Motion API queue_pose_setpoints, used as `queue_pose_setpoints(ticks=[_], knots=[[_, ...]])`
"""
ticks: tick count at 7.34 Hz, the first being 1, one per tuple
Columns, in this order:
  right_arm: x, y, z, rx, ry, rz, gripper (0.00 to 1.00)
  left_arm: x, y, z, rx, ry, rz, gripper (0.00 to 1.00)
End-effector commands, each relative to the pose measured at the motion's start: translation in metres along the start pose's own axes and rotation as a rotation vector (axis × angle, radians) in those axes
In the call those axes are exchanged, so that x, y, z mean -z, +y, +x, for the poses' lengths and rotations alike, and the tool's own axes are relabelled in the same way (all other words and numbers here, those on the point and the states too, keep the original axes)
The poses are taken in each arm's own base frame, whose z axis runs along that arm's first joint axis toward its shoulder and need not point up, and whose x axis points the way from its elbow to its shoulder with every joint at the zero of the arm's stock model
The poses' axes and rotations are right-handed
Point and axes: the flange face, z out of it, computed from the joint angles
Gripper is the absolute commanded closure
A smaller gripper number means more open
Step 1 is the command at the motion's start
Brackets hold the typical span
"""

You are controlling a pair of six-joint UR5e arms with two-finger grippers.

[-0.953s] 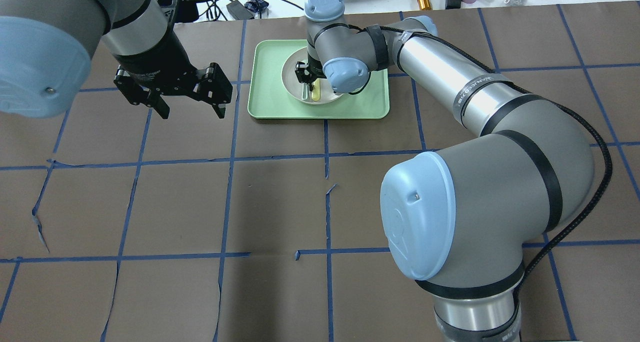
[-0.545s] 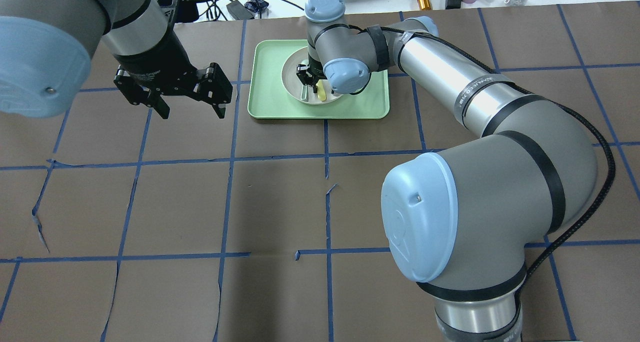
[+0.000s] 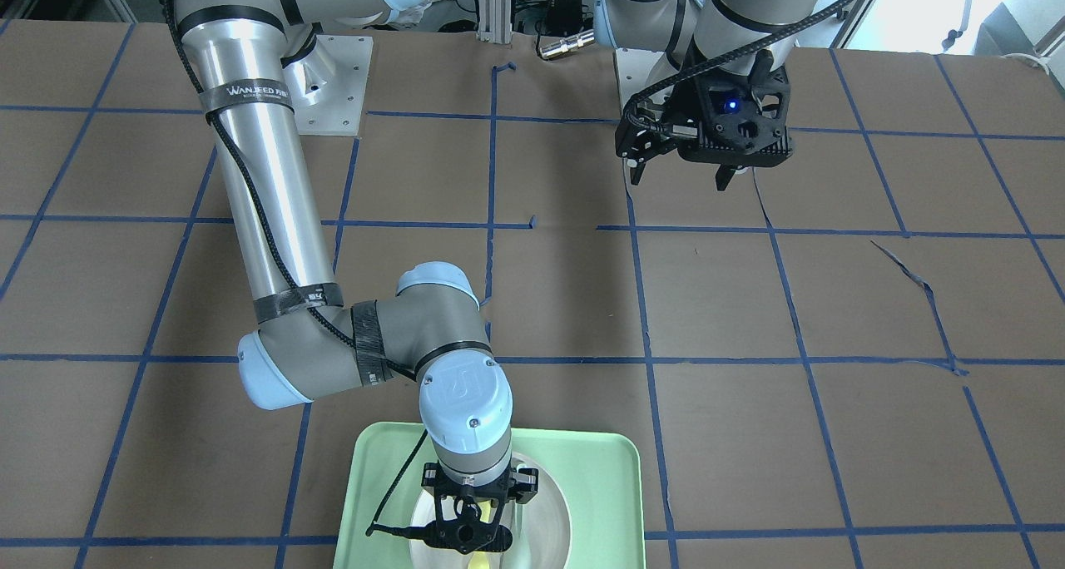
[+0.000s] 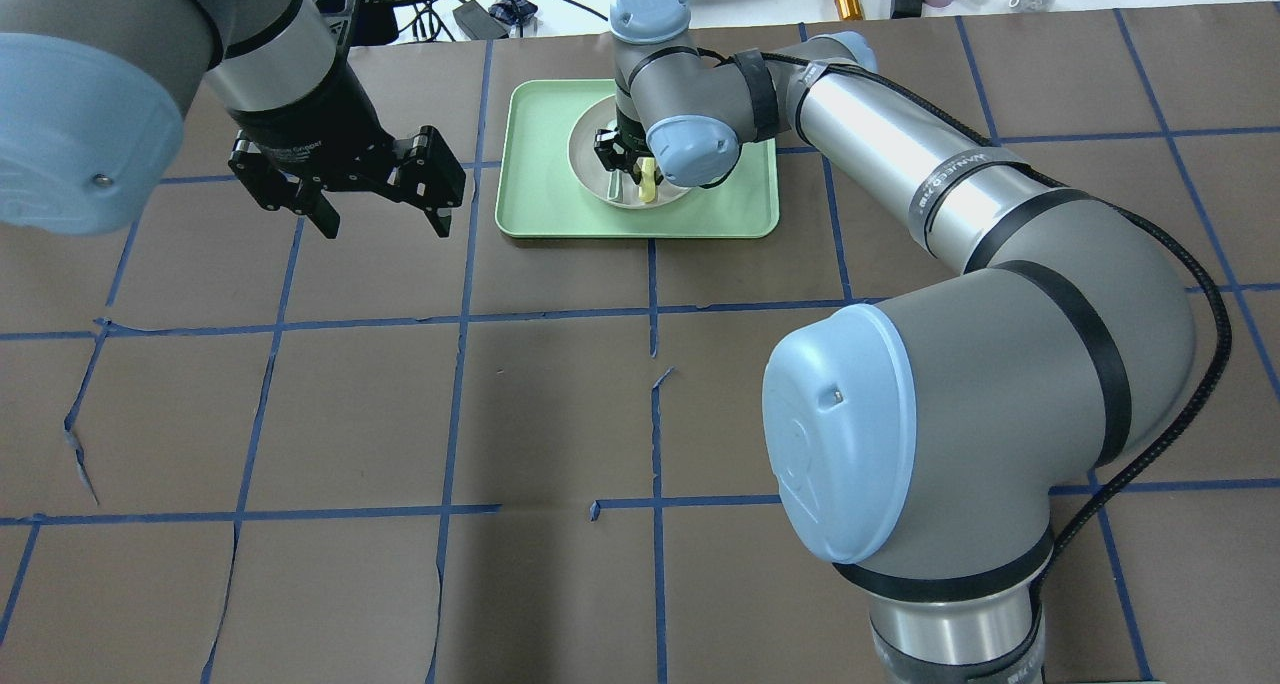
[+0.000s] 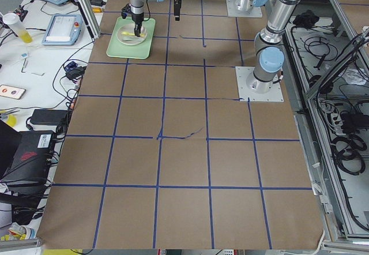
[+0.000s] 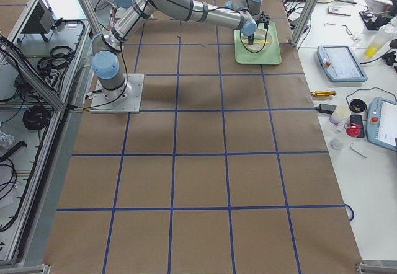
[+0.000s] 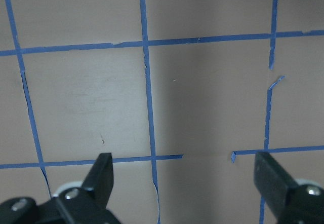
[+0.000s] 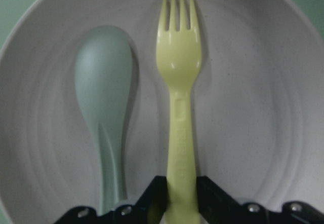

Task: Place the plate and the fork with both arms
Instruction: 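Lift the fork out and lay it on the tray beside the bowl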

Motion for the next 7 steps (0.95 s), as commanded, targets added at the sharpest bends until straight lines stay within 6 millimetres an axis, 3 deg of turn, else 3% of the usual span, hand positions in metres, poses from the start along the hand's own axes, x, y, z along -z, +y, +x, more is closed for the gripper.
queue_pose_setpoints(ticks=[1, 3, 6, 7], knots=[[0.022, -0.001, 0.001, 0.007, -0.007, 0.021, 0.77, 0.0, 0.0, 0.0, 0.0, 0.0, 0.0, 0.0], [0.066, -0.01, 0.023, 0.053, -0.009, 0.04, 0.77, 0.001, 0.0, 0.0, 0.0, 0.0, 0.001, 0.0], [0.048, -0.021, 0.106, 0.125, 0.021, -0.019, 0.77, -0.004, -0.001, 0.0, 0.003, 0.0, -0.008, 0.0], [0.035, -0.02, 0.116, 0.132, 0.023, -0.032, 0.77, -0.008, 0.0, 0.0, 0.005, 0.001, -0.015, 0.0]])
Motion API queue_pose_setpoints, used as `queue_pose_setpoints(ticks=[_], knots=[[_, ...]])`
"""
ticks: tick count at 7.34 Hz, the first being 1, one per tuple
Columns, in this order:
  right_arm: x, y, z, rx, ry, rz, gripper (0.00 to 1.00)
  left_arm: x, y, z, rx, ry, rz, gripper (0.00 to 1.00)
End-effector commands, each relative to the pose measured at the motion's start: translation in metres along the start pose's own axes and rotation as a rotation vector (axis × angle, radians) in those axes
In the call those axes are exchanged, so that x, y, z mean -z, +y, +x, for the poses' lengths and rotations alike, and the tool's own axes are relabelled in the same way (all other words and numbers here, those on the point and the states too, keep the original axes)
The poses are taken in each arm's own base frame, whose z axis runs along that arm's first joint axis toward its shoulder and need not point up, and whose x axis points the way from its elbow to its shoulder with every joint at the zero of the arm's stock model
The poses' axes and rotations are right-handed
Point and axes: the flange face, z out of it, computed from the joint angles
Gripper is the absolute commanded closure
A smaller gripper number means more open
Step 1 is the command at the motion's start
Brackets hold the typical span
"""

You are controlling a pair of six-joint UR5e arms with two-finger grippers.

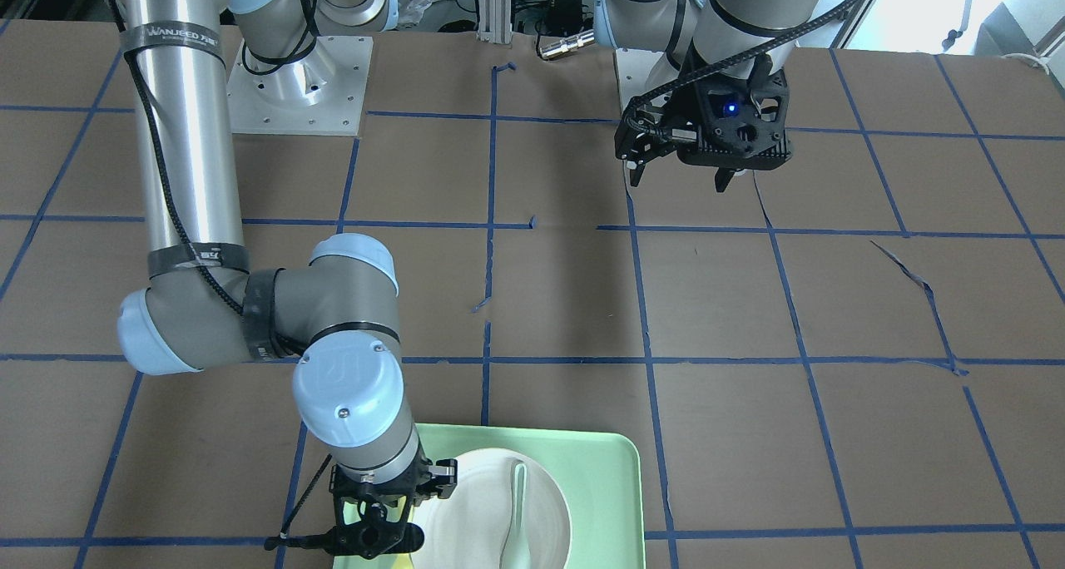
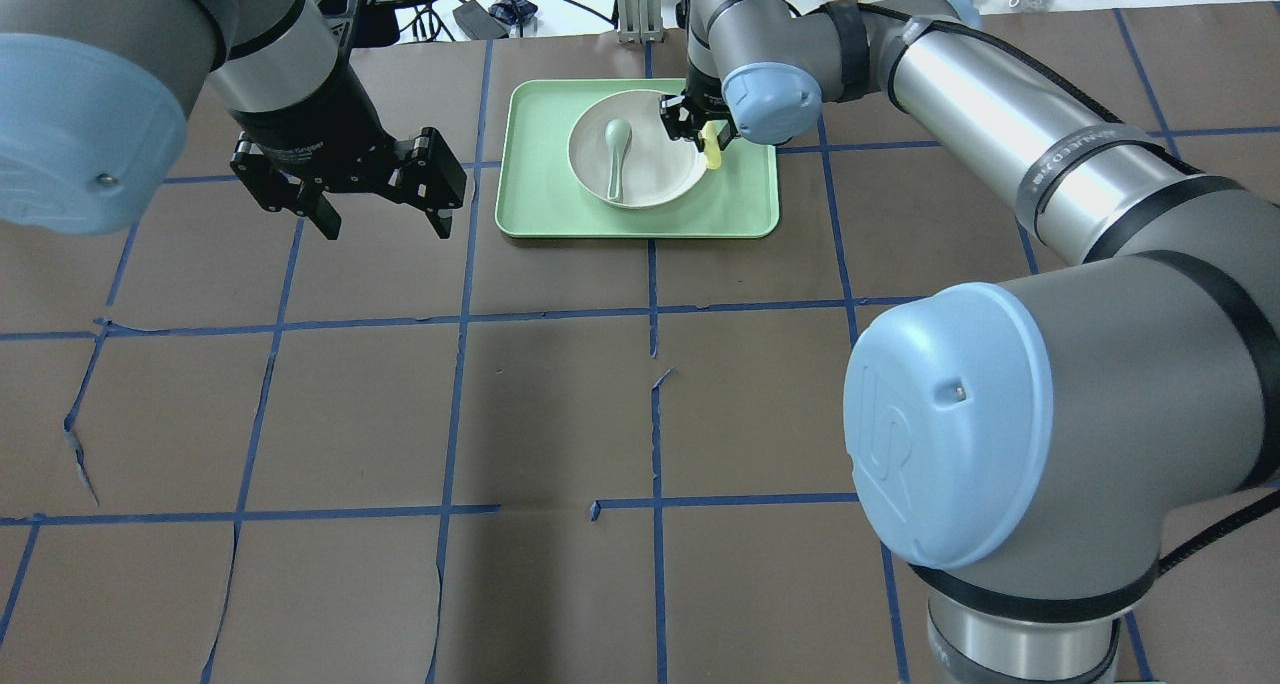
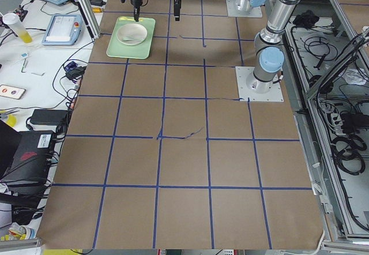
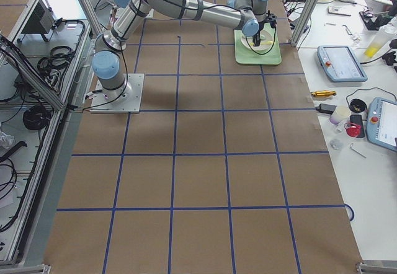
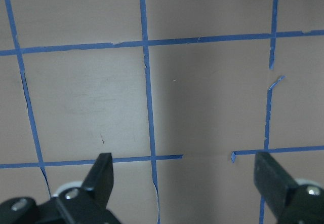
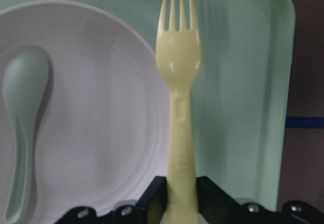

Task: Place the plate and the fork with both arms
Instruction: 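Lift the fork out and lay it on the tray beside the bowl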

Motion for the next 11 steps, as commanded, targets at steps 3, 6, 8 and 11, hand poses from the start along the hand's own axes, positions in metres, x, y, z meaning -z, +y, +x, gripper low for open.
queue_pose_setpoints(ticks=[3, 6, 8, 11], knots=[[-0.033, 0.005, 0.025, 0.021, 0.006, -0.042, 0.77, -0.006, 0.001, 0.0, 0.003, 0.001, -0.01, 0.0], [-0.042, 0.017, 0.027, 0.03, 0.011, -0.057, 0.0, -0.005, 0.001, 0.0, 0.003, -0.001, -0.008, 0.0], [0.019, 0.017, 0.026, 0.038, 0.003, 0.006, 0.0, 0.0, 0.003, 0.0, 0.002, 0.0, 0.002, 0.0], [0.163, 0.069, 0.033, 0.024, 0.012, -0.025, 0.0, 0.0, 0.003, 0.0, 0.003, 0.001, 0.004, 0.0]])
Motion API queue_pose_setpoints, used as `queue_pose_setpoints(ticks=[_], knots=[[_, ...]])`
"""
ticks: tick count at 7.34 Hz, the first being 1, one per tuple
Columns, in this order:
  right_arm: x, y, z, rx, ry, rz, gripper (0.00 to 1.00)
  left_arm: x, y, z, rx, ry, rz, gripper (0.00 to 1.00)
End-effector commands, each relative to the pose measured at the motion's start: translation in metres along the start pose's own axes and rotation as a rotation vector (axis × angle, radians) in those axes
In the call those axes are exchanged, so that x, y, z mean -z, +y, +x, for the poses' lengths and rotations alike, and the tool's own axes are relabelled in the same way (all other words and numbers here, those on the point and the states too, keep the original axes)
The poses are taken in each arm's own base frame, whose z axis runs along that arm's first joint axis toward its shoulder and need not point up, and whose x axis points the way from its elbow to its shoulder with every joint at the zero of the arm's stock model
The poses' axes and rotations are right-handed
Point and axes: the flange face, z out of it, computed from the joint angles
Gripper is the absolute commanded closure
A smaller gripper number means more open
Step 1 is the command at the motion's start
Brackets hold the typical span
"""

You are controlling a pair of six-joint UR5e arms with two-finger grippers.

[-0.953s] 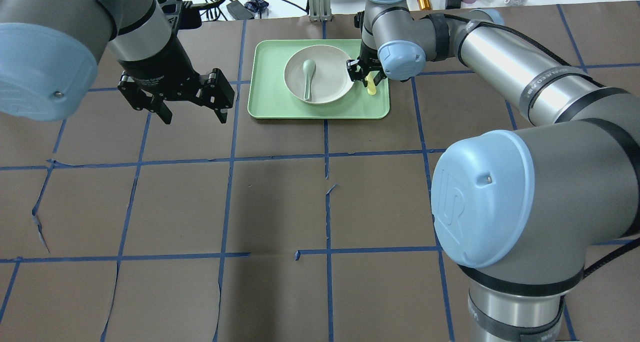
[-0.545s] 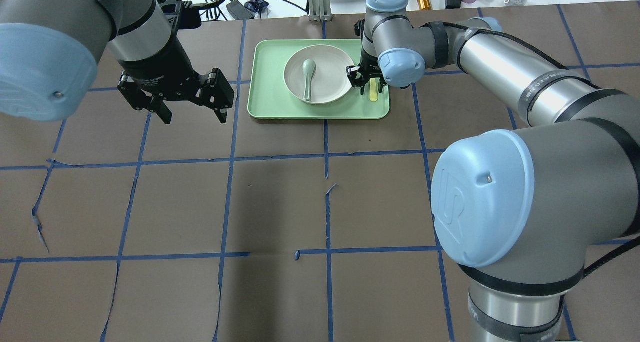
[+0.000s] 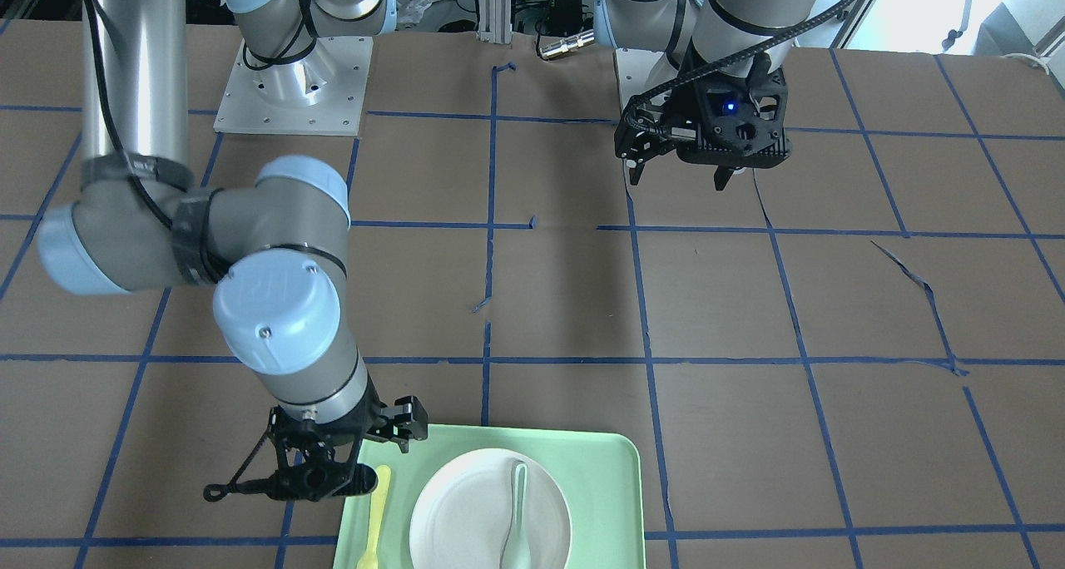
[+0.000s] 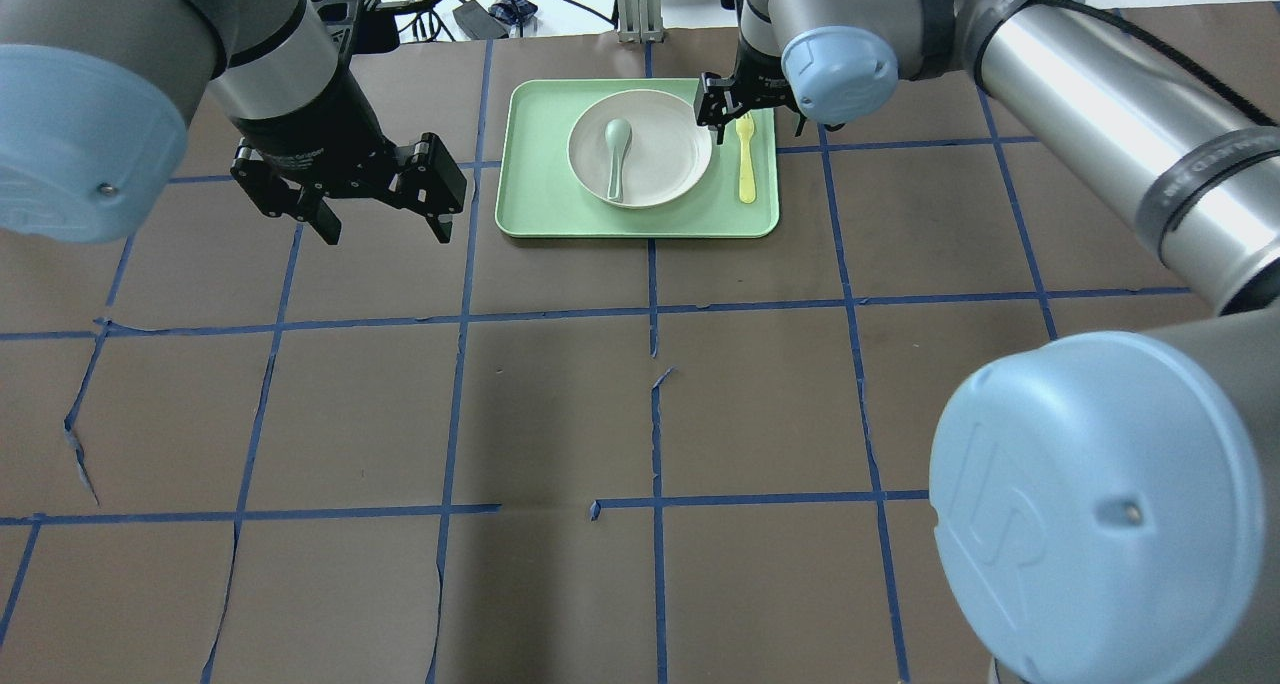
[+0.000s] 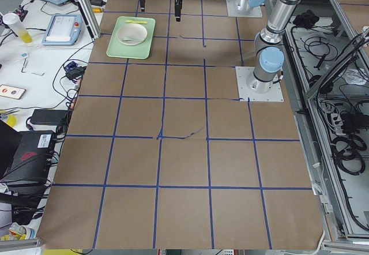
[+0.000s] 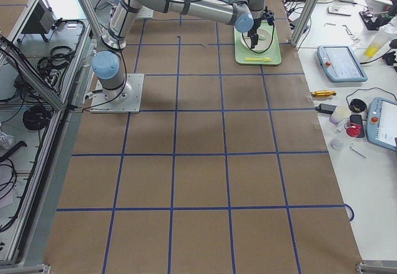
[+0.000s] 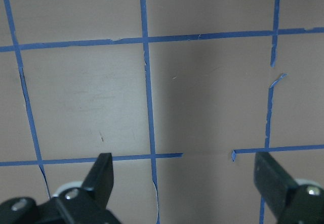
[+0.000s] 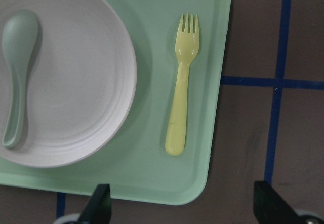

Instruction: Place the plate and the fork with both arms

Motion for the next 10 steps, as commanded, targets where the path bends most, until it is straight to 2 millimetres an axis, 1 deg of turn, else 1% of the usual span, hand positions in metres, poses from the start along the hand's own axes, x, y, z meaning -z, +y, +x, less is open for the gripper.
queue_pose_setpoints(ticks=[1, 2, 3, 4, 5, 6, 7, 8, 9, 10], knots=[[0.08, 0.062, 0.007, -0.015, 0.006, -0.007, 0.0, 0.0, 0.001, 0.0, 0.001, 0.001, 0.0, 0.0], [0.1, 0.101, 0.011, -0.013, 0.005, 0.001, 0.0, 0.001, 0.002, 0.0, 0.001, 0.0, 0.0, 0.0], [0.121, 0.131, 0.019, -0.024, 0.012, 0.018, 0.0, 0.001, 0.002, 0.0, 0.001, -0.002, -0.002, 0.0], [0.125, 0.15, 0.028, -0.027, 0.072, -0.006, 0.0, 0.001, 0.002, 0.0, 0.001, -0.002, -0.002, 0.0], [0.147, 0.169, 0.029, -0.027, 0.082, -0.001, 0.0, 0.0, 0.002, 0.0, 0.001, -0.002, -0.008, 0.0], [0.159, 0.179, 0.025, -0.02, 0.071, -0.027, 0.0, 0.004, 0.005, -0.002, 0.001, -0.023, 0.002, 0.0], [0.161, 0.183, 0.025, -0.022, 0.057, -0.067, 0.0, 0.006, 0.007, -0.003, 0.001, -0.029, 0.004, 0.0], [0.174, 0.191, 0.023, -0.021, 0.043, -0.058, 0.0, 0.006, 0.006, -0.003, 0.001, -0.031, 0.004, 0.0], [0.191, 0.207, 0.022, -0.025, 0.024, -0.086, 0.0, 0.011, 0.007, -0.003, -0.001, -0.031, 0.01, 0.0], [0.193, 0.214, 0.021, -0.032, 0.013, -0.126, 0.0, 0.01, 0.007, -0.003, 0.001, -0.029, 0.009, 0.0]])
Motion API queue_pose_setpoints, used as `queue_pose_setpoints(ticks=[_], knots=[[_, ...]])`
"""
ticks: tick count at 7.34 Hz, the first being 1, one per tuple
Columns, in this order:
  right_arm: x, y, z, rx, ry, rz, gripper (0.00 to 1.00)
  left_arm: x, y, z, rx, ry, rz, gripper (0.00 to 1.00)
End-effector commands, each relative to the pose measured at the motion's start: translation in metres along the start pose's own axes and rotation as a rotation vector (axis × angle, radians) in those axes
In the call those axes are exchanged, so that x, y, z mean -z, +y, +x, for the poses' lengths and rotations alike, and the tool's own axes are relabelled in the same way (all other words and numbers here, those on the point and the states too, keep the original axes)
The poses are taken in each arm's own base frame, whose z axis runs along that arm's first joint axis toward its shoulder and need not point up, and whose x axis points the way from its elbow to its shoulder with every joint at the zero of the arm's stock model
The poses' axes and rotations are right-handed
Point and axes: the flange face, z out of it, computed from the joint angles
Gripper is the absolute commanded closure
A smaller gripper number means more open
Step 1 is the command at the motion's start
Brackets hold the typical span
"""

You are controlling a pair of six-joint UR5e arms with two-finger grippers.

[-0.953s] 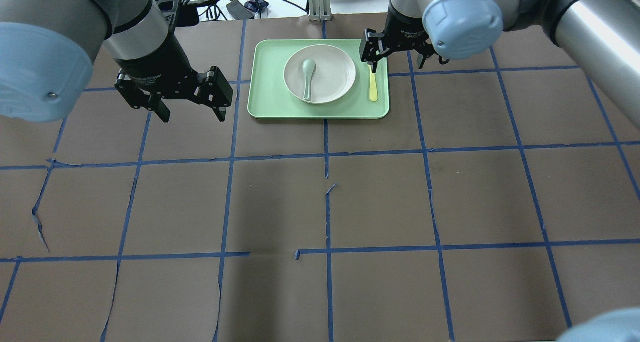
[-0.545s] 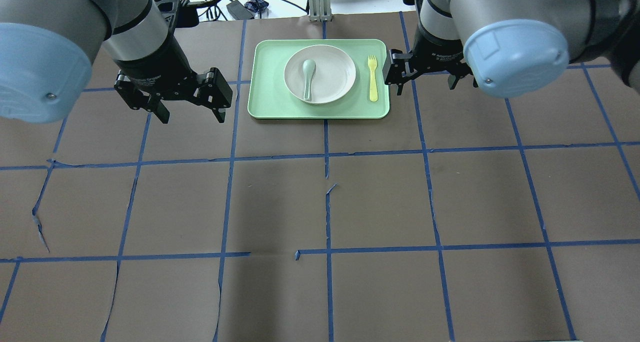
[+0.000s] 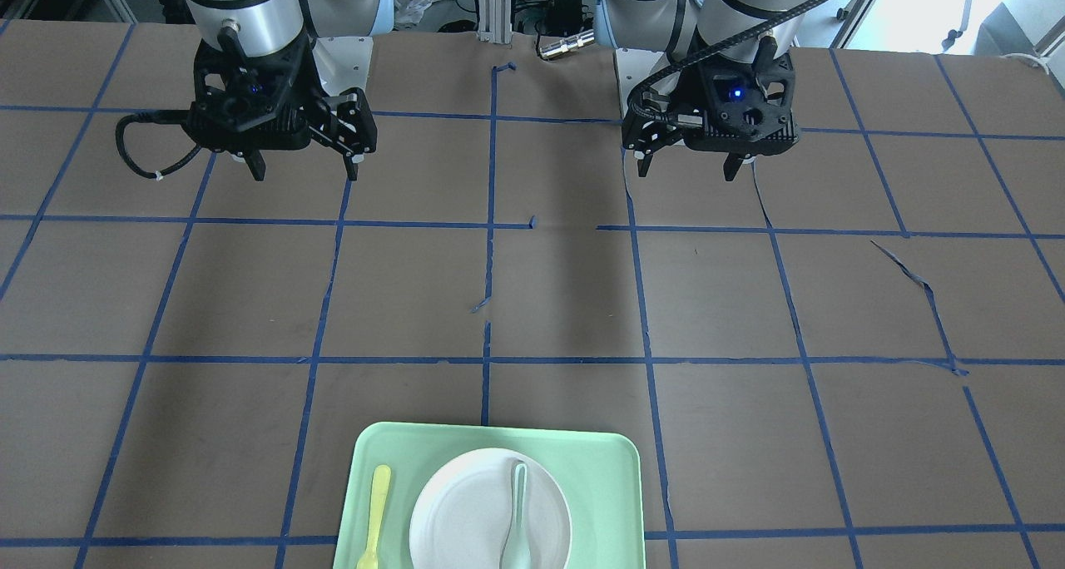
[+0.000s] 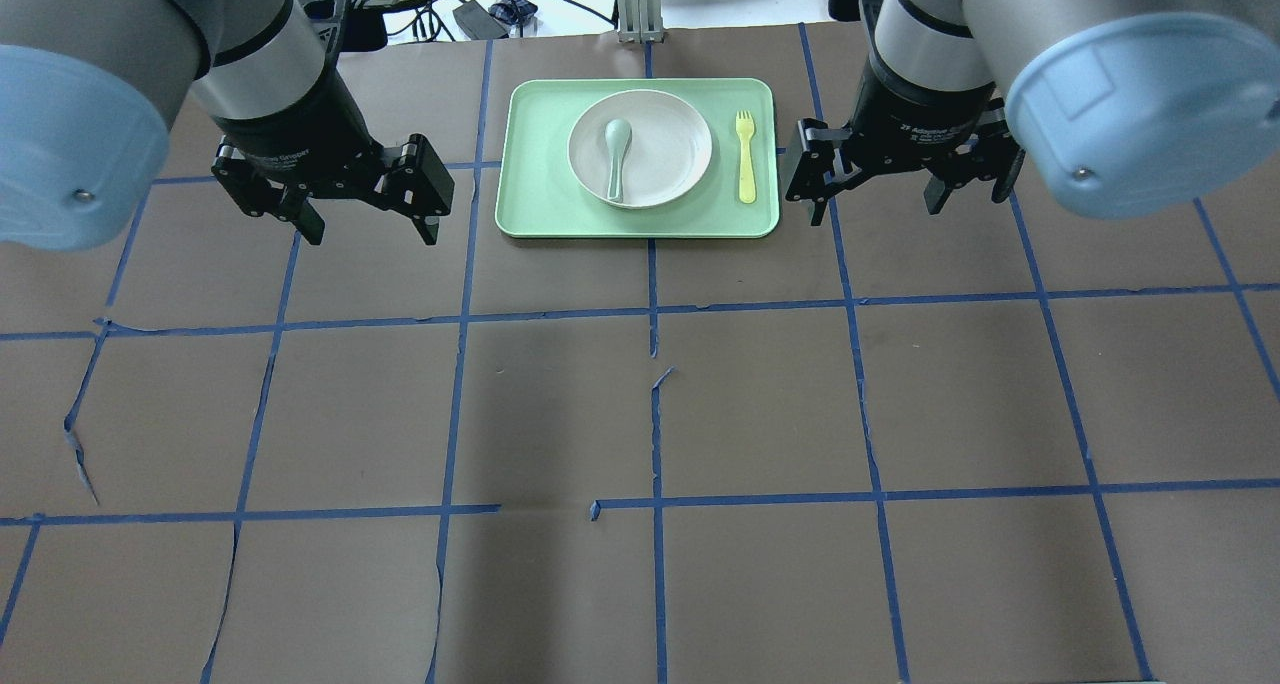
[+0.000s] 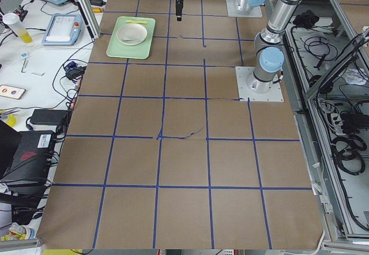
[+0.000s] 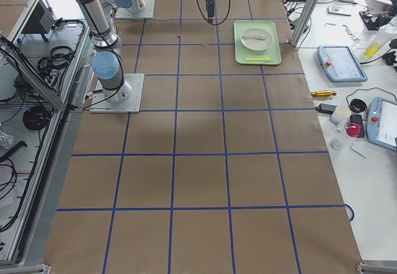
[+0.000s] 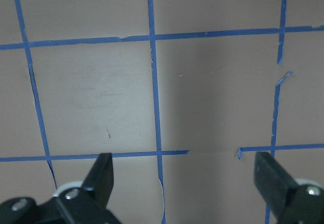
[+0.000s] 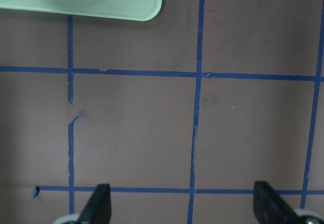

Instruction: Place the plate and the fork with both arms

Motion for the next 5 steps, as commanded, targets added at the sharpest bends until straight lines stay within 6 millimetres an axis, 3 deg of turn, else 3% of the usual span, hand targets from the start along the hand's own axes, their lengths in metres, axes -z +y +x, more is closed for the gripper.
queue_pose_setpoints(ticks=[1, 5], knots=[[0.0117, 0.0106, -0.0019, -0.004, -0.019, -0.033, 0.0, 0.003, 0.0003, -0.0002, 0.001, -0.001, 0.004, 0.0], [0.0146, 0.0008, -0.0044, 0.0, -0.026, 0.025, 0.0, 0.0029, 0.0011, -0.0002, 0.001, -0.001, 0.003, 0.0]])
